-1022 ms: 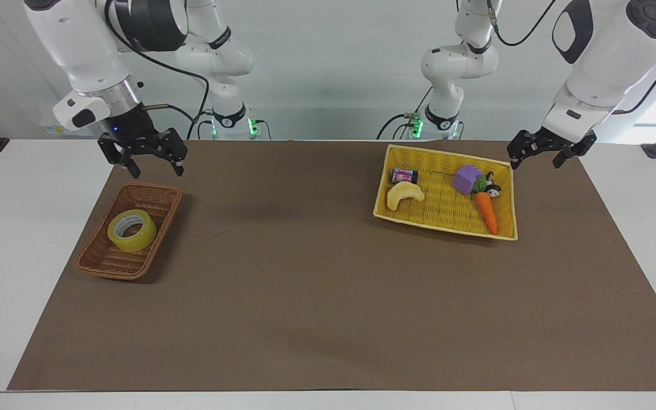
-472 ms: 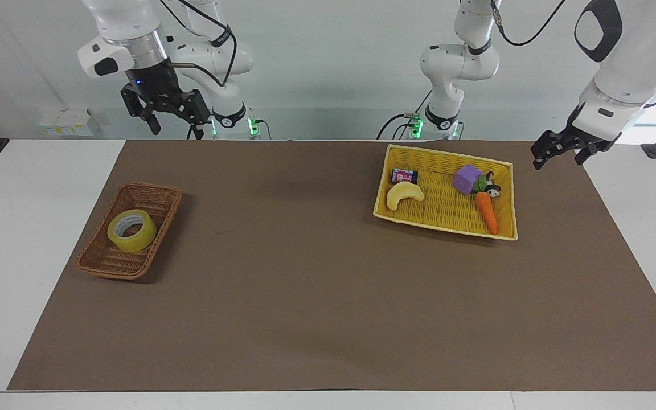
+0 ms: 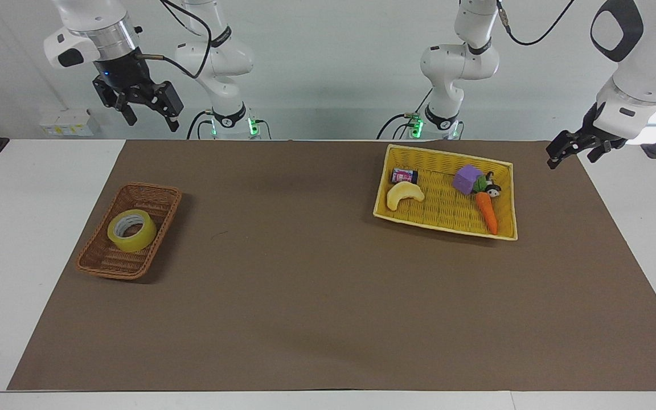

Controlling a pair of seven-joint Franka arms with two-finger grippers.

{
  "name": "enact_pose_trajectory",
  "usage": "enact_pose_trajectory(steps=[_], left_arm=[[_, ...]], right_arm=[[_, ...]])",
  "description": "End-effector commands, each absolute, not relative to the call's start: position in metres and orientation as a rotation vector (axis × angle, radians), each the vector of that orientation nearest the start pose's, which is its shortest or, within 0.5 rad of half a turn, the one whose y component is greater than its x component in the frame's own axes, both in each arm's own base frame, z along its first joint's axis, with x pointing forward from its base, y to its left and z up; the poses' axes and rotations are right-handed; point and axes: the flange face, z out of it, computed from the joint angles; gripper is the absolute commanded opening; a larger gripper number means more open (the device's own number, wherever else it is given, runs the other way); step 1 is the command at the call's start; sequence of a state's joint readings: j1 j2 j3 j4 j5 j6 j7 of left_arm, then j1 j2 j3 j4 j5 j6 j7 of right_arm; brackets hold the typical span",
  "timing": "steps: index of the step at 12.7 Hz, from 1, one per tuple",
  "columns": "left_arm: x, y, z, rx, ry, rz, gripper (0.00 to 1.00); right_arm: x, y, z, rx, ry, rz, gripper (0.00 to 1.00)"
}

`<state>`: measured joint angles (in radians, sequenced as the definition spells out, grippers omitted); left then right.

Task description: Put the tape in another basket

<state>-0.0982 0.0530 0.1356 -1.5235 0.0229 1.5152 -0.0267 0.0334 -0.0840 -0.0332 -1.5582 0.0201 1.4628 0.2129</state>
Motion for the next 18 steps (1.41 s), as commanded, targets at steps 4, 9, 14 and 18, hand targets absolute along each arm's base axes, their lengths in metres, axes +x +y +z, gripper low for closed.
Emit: enact_pose_trajectory(steps=[4,9,14,18], left_arm=[[0.551,0.002,0.621,-3.151,0.229,0.215,1.00],[0.544,0.014,0.634,-3.164,0.200,0.120,1.00],[0.543,0.018,0.635,-3.157,0.201,0.125,1.00],[0.543,0.018,0.635,-3.157,0.201,0.125,1.00]], right_arm=[[0.509,-0.023,0.659,-3.095,0.215,-0.008,1.00],[0.509,-0.030,0.659,-3.091,0.253,-0.020,1.00],[0.509,-0.030,0.659,-3.183,0.188,-0.030,1.00],[0.510,-0.027,0.658,-3.185,0.139,-0.029,1.00]])
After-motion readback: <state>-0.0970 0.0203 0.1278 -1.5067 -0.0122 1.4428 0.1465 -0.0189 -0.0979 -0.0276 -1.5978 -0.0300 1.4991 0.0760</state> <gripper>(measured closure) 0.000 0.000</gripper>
